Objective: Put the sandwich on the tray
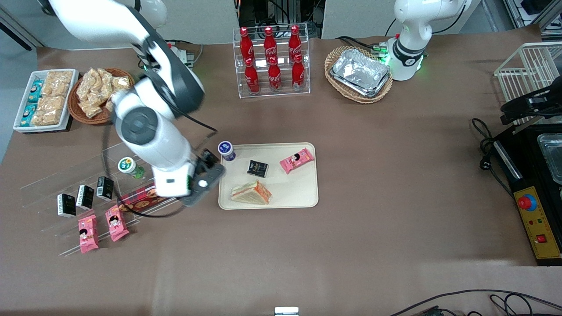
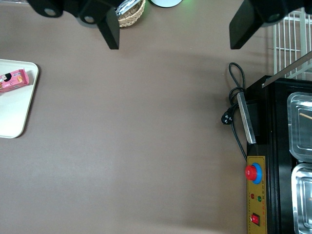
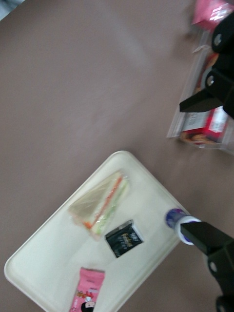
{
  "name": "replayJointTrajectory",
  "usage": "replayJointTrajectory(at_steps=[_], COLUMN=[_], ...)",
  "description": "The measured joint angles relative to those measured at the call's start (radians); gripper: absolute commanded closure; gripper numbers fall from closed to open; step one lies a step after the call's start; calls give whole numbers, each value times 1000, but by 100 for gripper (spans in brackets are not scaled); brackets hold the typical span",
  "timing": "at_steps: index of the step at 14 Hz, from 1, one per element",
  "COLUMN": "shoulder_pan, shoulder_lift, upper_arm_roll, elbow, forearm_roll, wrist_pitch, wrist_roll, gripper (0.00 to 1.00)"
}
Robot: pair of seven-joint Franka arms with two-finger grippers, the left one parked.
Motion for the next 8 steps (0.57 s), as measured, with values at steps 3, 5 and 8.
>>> replayJointTrajectory(at_steps=[3,5,8], shoulder_pan=[-59,-113,-228], shoulder_lift=[-117,-185,-267], upper_arm_roll=[-1,-3,-6], elbow=[1,-1,-9], forearm_roll=[1,1,2], wrist_pitch=[-131,-192,-252], wrist_roll=[45,101,148], gripper=[0,0,0])
